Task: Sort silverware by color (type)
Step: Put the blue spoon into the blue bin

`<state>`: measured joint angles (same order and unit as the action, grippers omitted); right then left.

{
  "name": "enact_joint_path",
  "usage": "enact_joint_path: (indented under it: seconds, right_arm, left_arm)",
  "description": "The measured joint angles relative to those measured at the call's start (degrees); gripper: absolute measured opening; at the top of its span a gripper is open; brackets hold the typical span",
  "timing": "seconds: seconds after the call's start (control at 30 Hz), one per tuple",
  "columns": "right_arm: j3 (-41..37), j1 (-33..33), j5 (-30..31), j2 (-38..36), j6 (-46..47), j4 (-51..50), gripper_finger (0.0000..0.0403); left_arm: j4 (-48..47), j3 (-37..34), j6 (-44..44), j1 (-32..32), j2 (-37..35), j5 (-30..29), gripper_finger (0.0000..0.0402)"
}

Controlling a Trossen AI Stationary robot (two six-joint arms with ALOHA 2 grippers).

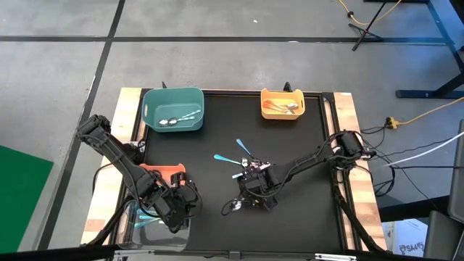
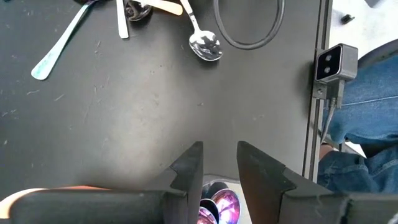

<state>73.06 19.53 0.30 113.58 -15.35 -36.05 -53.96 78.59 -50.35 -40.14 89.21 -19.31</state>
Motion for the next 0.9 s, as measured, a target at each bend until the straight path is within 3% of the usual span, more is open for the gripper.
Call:
enact_joint_path:
  seconds: [0.33, 0.57, 0.9]
  right_arm:
    - [-0.02, -0.02, -0.14, 0.0, 0.0, -0.02, 0.0016]
    - [0.48, -0.16, -3.54, -0.01, 0.01, -0.52, 0.0015]
    - [8.02, 0.01, -6.34, 0.51, 0.02, -8.52, 0.0014]
  left_arm:
    - [-0.02, 0.0, 0.02, 0.0, 0.0, 0.0, 0.0092]
    - [-0.02, 0.0, 0.02, 0.0, 0.0, 0.01, 0.0092]
    - [-0.04, 0.0, 0.04, 0.0, 0.0, 1.46, 0.0092]
